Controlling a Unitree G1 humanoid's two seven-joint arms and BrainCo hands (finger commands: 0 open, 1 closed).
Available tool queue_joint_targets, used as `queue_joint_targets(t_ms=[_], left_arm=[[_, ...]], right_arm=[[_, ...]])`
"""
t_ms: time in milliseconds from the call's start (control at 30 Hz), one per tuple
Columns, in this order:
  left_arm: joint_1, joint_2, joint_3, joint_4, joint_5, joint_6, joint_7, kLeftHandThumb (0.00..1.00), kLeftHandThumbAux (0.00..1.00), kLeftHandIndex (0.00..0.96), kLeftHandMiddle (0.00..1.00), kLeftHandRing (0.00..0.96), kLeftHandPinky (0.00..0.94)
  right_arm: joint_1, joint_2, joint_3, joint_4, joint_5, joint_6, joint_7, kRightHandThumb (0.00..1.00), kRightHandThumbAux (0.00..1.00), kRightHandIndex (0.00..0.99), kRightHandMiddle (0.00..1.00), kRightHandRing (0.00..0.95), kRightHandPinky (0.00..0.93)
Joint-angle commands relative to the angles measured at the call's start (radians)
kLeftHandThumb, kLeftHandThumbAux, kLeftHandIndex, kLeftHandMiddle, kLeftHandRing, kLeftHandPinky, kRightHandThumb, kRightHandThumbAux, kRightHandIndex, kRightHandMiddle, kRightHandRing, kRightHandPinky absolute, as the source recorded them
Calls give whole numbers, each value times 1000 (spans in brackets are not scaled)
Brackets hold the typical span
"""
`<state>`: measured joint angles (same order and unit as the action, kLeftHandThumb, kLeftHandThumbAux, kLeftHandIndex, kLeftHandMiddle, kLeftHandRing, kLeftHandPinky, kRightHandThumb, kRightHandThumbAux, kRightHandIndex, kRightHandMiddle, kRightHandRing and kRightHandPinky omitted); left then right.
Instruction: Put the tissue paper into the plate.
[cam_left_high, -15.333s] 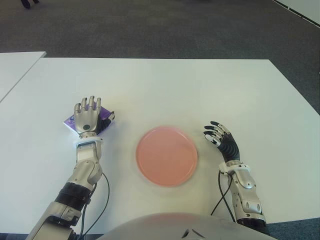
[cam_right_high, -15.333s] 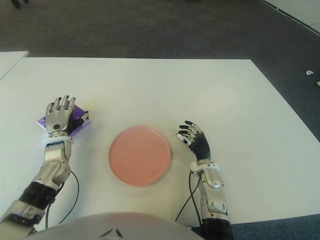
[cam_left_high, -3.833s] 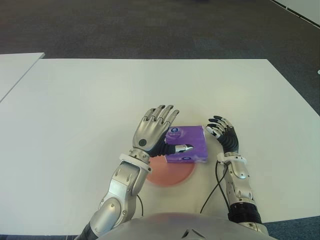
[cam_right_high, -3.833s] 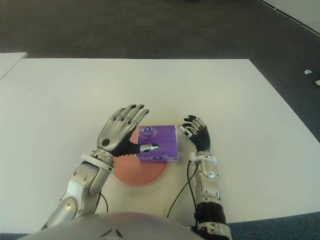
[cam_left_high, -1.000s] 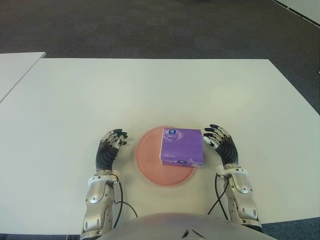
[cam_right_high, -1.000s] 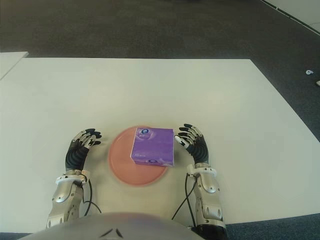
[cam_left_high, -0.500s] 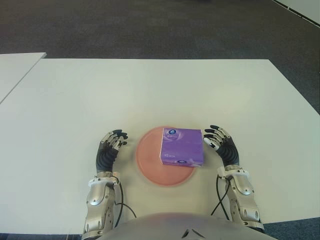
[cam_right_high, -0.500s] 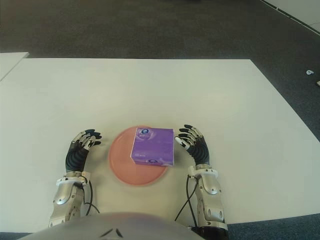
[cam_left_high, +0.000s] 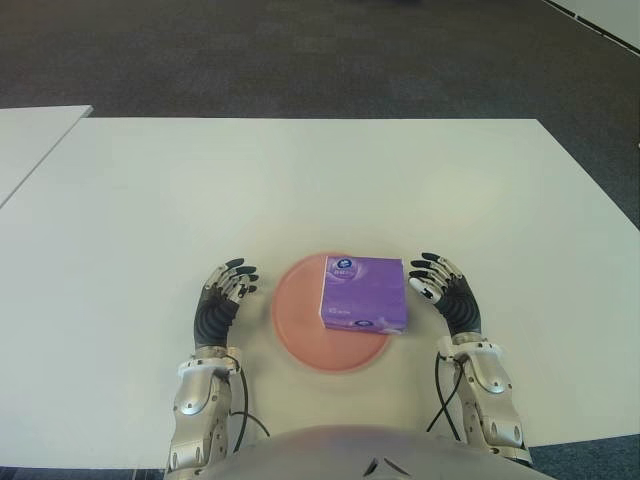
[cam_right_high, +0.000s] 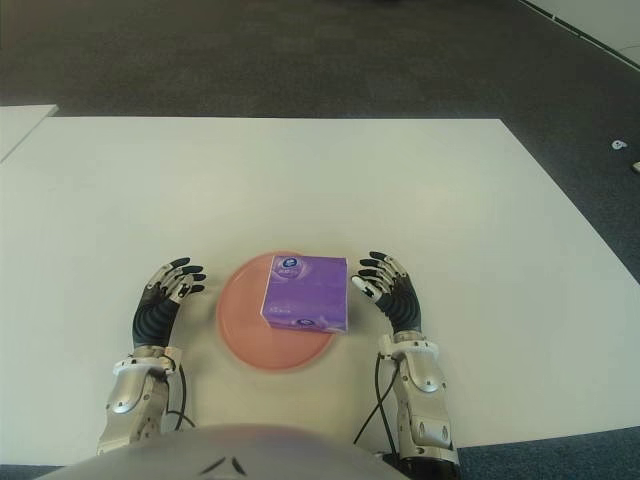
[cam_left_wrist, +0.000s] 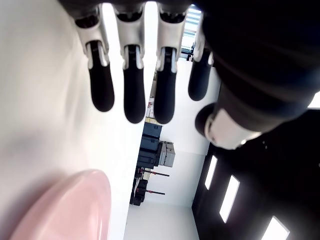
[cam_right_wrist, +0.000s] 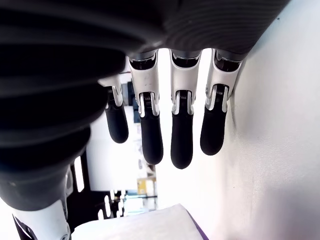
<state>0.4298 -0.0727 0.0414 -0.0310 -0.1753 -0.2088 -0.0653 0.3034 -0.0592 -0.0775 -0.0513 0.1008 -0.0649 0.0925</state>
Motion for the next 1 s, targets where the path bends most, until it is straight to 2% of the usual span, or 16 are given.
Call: queue_joint_targets(t_ms=[33,300,667,1000], left_arm=[[35,6,-12,30,4,59,-10,317,689,299,389,394,410],[45,8,-20,11,-3,83,-9,298,667,294,383,391,403],[61,6,-29,-23,-11,111,-10,285,655,301,389,394,409],[73,2,-31,-62,-6,150,2,292,667,310,392,401,418]], right_arm=[[57,6,5,44,-4,83,-8,257,750,262,365,380,380],[59,27,11,14,6,105,-26,276,761,269,371,390,400],[72,24,27,9,-24,98,-43,251,779,277,370,394,396],[71,31,19,8,7,105,-25,297,764,273,371,395,405]])
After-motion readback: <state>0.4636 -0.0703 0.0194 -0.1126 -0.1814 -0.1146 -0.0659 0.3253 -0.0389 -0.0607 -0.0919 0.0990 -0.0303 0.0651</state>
